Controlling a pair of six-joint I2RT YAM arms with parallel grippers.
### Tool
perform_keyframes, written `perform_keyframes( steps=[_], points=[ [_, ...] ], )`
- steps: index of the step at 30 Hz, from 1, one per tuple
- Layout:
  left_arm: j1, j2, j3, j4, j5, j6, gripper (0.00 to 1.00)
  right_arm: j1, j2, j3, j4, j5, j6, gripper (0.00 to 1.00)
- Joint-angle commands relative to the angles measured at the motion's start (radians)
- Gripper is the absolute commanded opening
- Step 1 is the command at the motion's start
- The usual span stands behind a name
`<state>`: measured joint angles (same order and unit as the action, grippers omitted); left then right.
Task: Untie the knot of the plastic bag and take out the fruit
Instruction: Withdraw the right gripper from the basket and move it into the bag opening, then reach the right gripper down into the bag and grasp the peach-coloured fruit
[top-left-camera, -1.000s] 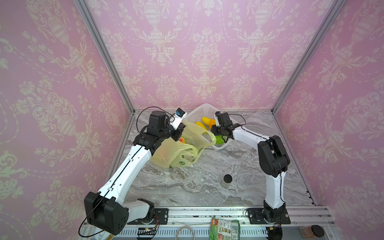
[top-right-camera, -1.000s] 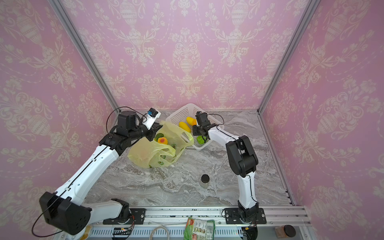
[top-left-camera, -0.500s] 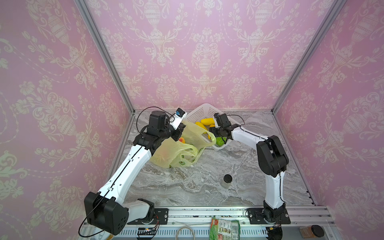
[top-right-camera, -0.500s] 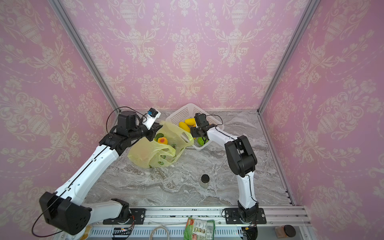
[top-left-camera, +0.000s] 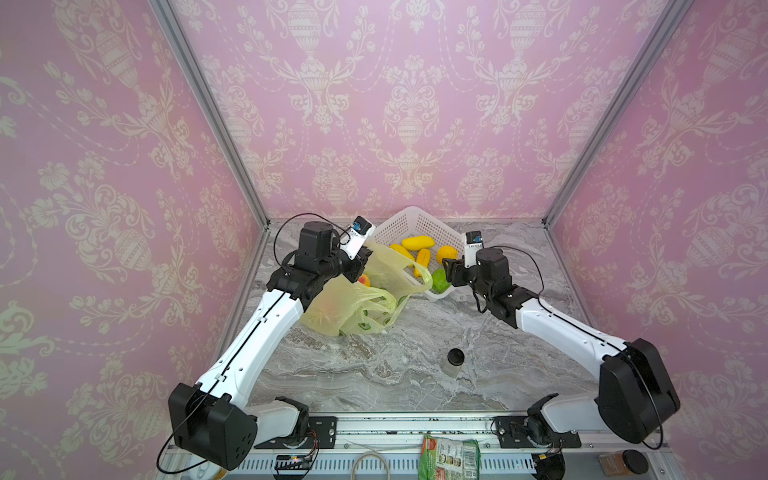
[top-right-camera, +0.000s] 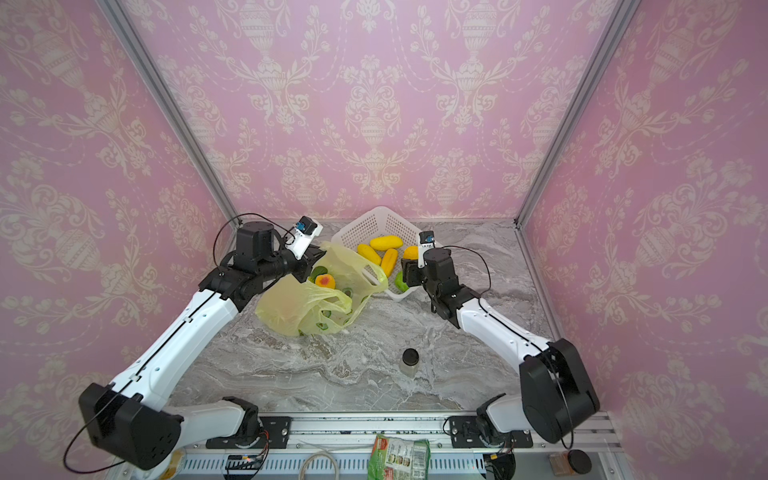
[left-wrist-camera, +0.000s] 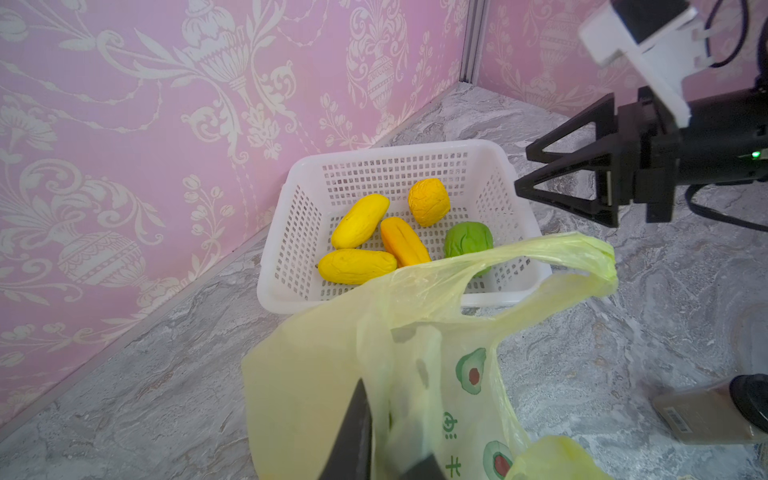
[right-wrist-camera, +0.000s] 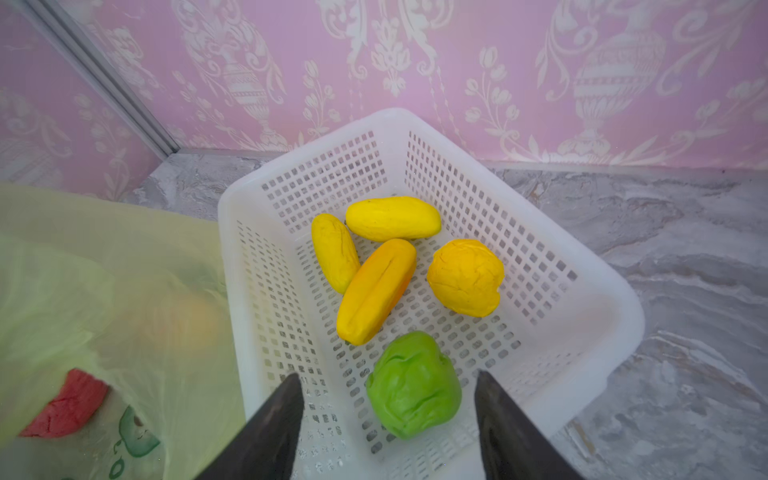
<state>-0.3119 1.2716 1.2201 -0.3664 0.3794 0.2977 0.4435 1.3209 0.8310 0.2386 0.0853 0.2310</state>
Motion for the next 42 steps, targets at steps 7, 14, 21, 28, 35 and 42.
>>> perform_keyframes(
  steps=[7, 14, 21, 28, 35, 42],
  points=[
    [-0.008, 0.015, 0.001, -0.016, -0.011, -0.004, 0.12, 0.201, -0.294, -0.199, 0.256, -0.164, -0.223, 0.47],
    [-0.01, 0.013, 0.0, -0.018, -0.013, -0.002, 0.12, 0.368, -0.166, -0.104, 0.152, -0.168, -0.44, 0.46],
    [-0.01, 0.011, 0.001, -0.019, -0.015, -0.002, 0.12, 0.429, 0.112, 0.108, 0.014, 0.005, -0.501, 0.36],
    [-0.012, 0.012, 0.001, -0.021, -0.015, -0.002, 0.12, 0.427, 0.335, 0.266, -0.036, 0.067, -0.483, 0.31],
    [-0.012, 0.009, 0.001, -0.02, -0.014, -0.002, 0.12, 0.408, 0.467, 0.405, -0.098, 0.006, -0.437, 0.33],
    [-0.014, 0.008, 0.002, -0.02, -0.013, -0.002, 0.12, 0.399, 0.573, 0.488, -0.125, -0.052, -0.416, 0.56]
  ],
)
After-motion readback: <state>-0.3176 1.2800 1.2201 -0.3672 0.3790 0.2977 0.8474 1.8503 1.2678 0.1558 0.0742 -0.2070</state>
